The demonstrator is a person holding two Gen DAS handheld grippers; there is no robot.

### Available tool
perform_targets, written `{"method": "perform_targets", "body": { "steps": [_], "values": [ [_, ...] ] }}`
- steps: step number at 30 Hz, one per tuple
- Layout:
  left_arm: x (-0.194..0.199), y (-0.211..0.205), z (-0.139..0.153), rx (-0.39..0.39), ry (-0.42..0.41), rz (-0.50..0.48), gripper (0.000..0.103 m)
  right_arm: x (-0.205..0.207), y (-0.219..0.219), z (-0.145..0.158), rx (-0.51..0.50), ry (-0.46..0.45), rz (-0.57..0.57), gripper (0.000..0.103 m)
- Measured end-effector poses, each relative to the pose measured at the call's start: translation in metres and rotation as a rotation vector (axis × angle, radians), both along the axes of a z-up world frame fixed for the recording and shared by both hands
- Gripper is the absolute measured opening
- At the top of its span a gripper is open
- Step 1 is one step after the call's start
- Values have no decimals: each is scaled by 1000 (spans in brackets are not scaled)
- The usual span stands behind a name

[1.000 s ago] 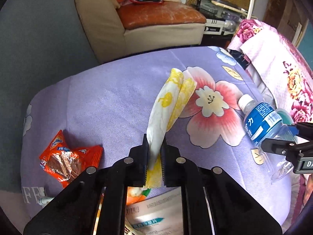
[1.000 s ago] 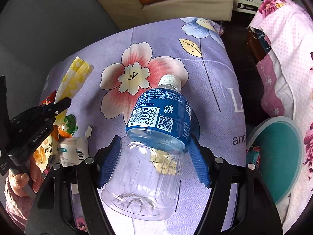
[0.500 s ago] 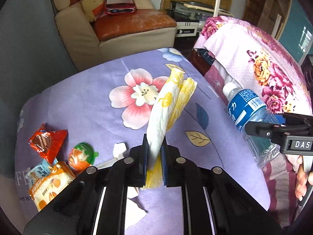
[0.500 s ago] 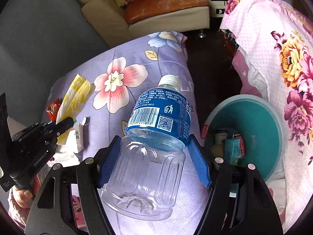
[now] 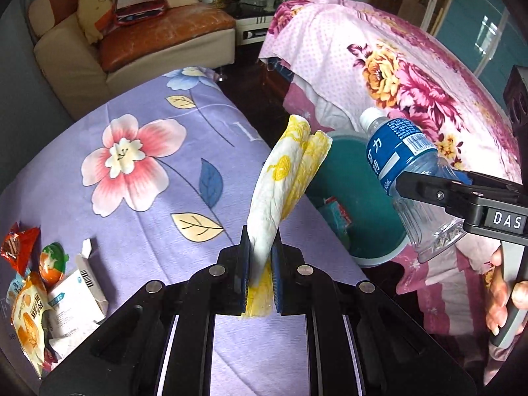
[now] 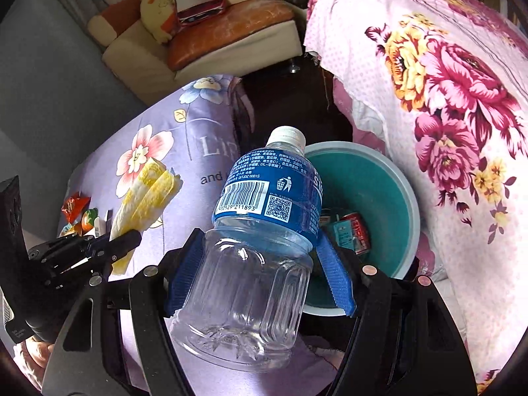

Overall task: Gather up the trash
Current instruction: 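Carry the wrapper and water bottle to the teal bin and release both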

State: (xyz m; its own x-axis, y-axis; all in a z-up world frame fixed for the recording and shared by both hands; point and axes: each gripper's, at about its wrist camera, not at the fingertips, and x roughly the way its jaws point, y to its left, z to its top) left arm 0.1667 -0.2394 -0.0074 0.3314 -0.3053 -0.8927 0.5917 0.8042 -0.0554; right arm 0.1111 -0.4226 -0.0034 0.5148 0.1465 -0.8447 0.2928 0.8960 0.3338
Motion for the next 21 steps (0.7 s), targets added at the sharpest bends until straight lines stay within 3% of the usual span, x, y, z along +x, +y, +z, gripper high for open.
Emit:
{"method": "perform_targets", "body": {
  "steps": [10, 21],
  "values": [
    [-15, -69, -35, 30, 57, -103, 12, -24, -58, -26, 14, 35, -108, 66],
    [-9, -94, -55, 25, 104, -125, 13, -19, -70, -45, 12, 76, -125, 66]
  ]
}}
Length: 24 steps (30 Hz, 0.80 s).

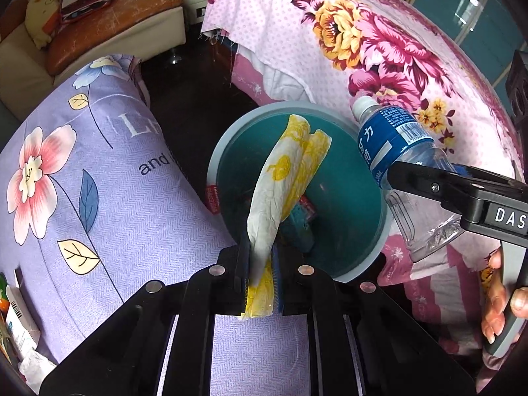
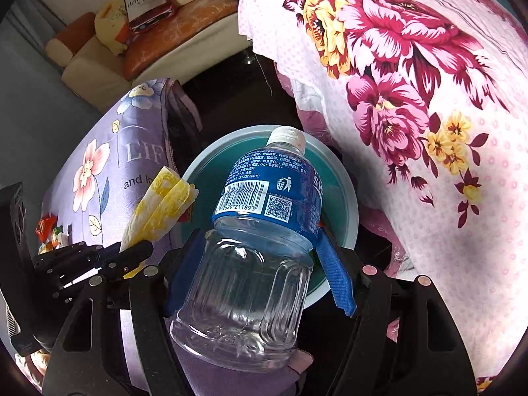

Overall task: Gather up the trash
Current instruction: 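Carry the wrapper and water bottle to the teal bin and release both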

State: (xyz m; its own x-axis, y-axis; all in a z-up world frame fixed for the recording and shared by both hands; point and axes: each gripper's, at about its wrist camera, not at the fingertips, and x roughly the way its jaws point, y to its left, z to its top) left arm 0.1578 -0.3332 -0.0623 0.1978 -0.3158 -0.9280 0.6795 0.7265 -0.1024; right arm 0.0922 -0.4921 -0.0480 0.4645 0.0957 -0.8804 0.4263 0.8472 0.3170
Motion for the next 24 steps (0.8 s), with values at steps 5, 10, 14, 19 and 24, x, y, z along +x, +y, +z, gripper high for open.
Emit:
{"method": "perform_targets", "body": {
  "steps": [5, 10, 14, 19, 24],
  "values": [
    [4, 2, -2, -13, 12, 11, 33, 4, -1, -5, 2, 13, 0, 66],
    [7, 13, 9, -33, -44, 44, 77, 6, 2, -9, -7, 29, 3, 66],
    [11, 24, 14, -51, -42, 66, 84, 9, 5, -12, -15, 45, 8, 66],
    [16, 42, 15, -51, -43, 94, 88, 13, 12, -14, -25, 63, 17, 66],
    [22, 58, 15, -54, -32, 125, 88, 19, 18, -15, -38, 80, 25, 66]
  ]
}}
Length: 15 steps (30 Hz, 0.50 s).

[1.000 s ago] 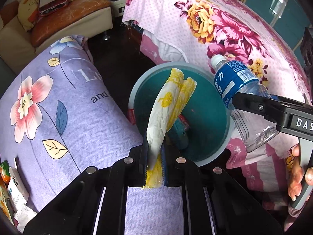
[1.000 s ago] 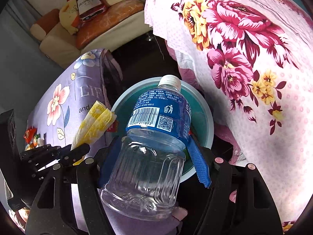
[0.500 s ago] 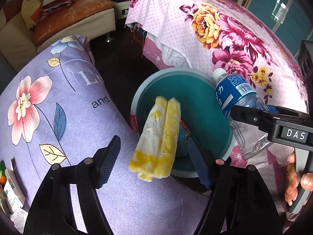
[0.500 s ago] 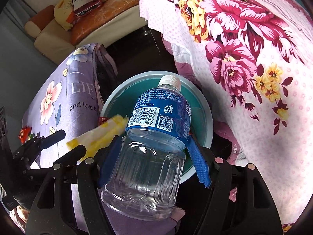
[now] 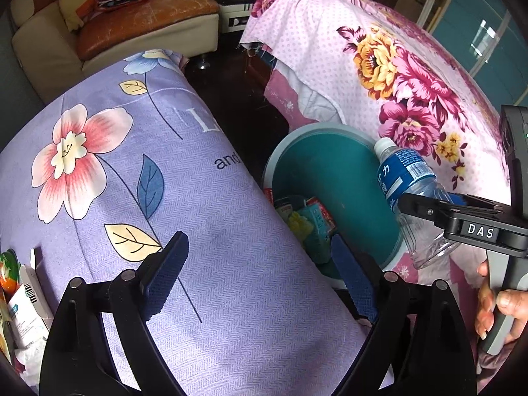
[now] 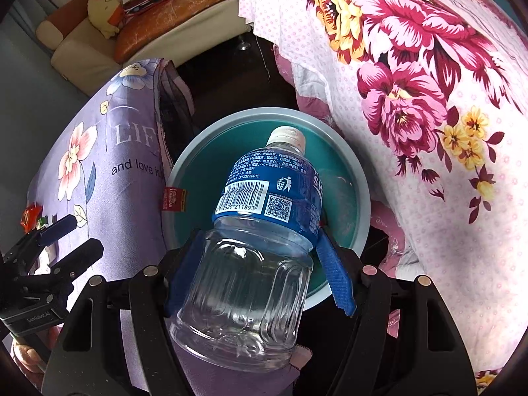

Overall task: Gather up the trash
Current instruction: 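Carry the wrapper and water bottle to the teal bin and release both, then move both open tools back toward the remaining trash on the table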

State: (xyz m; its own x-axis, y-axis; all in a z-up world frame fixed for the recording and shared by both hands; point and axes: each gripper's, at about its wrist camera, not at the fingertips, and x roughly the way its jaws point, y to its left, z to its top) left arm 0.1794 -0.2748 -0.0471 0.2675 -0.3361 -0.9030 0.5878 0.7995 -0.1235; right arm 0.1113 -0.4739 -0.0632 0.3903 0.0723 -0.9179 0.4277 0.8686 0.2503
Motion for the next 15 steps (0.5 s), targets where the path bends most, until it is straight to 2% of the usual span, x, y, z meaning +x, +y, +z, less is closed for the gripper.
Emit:
{"method": "perform_targets", "body": {
  "steps": [10, 15],
  "values": [
    [2, 22, 6, -19, 8, 31, 90, 4, 10, 1, 3, 31, 9, 67],
    [-1, 33, 11, -32, 7, 46, 91, 1, 16, 12, -8, 23, 10, 68]
  ]
}}
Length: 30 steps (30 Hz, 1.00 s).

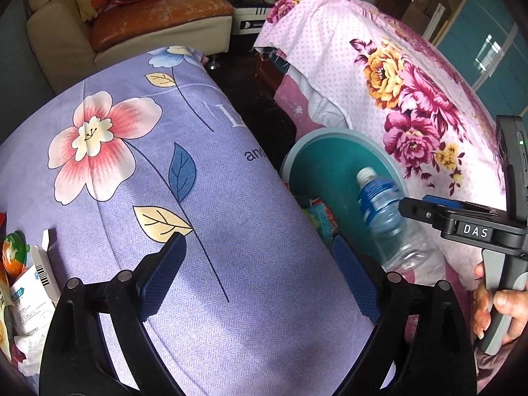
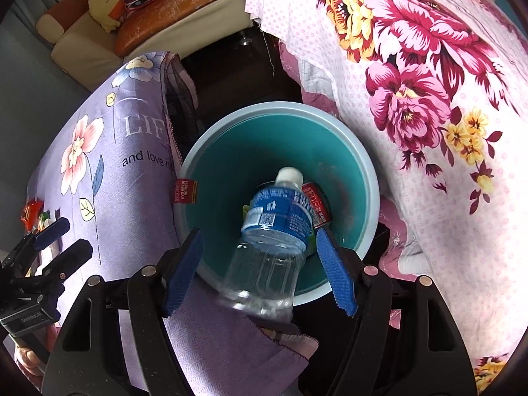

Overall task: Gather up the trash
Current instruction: 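Move both open tools back toward the remaining trash on the table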

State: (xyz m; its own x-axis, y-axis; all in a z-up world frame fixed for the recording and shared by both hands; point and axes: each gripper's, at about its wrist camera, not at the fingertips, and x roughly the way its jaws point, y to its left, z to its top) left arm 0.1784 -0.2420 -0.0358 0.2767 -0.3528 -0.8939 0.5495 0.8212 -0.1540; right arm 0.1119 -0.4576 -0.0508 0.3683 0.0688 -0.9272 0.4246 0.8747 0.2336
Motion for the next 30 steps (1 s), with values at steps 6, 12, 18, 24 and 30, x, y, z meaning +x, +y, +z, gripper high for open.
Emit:
{"method": "perform_targets", "body": {
  "steps": [6, 12, 18, 24, 30],
  "values": [
    [-7, 16, 10, -11, -8, 17, 92, -7, 11, 17, -17, -20, 15, 74],
    [-17, 45, 21, -10, -29, 48, 93, -15, 40, 28, -21, -23, 58, 76],
    [-28, 82, 34, -12, -53, 91, 93, -21, 82, 37, -30, -19, 140, 77],
    [-44, 124, 42, 8, -90, 120, 94, -28, 133, 43, -44, -10, 256, 77],
    [-56, 172, 45, 12, -101, 168, 95, -31, 179, 48, -58, 1, 354, 77]
  ]
}}
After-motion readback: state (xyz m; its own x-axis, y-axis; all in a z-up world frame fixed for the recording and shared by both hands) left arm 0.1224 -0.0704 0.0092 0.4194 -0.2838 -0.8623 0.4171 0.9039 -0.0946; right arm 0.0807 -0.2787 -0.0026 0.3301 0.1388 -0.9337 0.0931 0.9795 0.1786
